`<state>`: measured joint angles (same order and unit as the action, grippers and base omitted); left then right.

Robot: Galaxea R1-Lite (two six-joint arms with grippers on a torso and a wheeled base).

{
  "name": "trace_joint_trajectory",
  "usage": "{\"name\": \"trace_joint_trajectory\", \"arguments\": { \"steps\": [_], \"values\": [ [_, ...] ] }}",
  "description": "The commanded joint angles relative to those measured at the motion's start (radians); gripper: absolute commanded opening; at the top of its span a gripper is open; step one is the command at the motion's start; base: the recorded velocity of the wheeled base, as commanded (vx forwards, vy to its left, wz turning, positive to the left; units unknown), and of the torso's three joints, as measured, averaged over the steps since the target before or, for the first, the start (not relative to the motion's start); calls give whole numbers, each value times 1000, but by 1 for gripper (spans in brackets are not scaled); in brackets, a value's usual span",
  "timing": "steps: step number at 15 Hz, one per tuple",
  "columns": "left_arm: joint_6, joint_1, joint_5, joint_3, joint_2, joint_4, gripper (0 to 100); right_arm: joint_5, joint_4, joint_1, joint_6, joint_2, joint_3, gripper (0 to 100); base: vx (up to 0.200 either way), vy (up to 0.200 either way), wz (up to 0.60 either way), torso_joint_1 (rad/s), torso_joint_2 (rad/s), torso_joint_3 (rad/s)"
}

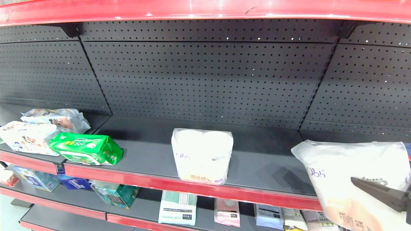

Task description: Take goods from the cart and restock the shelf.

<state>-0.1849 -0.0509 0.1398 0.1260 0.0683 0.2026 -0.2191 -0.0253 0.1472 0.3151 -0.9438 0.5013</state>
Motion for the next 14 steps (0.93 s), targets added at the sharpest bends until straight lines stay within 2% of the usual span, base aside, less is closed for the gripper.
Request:
{"name": "trace_joint_trajectory", "arguments": {
  "steps": [1, 2, 3, 4, 5, 6, 8, 10, 14],
  "values": [
    [25, 0, -3, -2, 4, -2, 100, -28, -4, 3, -30, -20, 28, 0, 0, 0, 0, 0, 0, 0],
    [51, 0, -3, -9, 4, -8, 100, -45, -4, 3, -39, -36, 42, 0, 0, 0, 0, 0, 0, 0],
    [113, 2, -11, -46, 2, -81, 100, -46, -8, 3, -42, -70, 65, 0, 0, 0, 0, 0, 0, 0],
    [156, 5, -34, -74, 1, -138, 100, -48, -21, 3, -44, -85, 76, 0, 0, 0, 0, 0, 0, 0],
    [185, 6, -63, -104, 1, -213, 100, -49, -48, 5, -44, -112, 86, 0, 0, 0, 0, 0, 0, 0],
    [193, 6, -68, -117, 1, -246, 100, -49, -70, 5, -45, -131, 92, 0, 0, 0, 0, 0, 0, 0],
    [186, 6, -65, -115, 1, -244, 100, -51, -88, 25, -45, -170, 92, 0, 0, 0, 0, 0, 0, 0],
    [194, 6, -65, -117, 1, -244, 100, -51, -93, 57, -57, -188, 86, 0, 0, 0, 0, 0, 0, 0],
    [191, 6, -71, -117, 1, -244, 100, -46, -243, 106, -83, -286, 80, 0, 0, 0, 0, 0, 0, 0]
  ]
}}
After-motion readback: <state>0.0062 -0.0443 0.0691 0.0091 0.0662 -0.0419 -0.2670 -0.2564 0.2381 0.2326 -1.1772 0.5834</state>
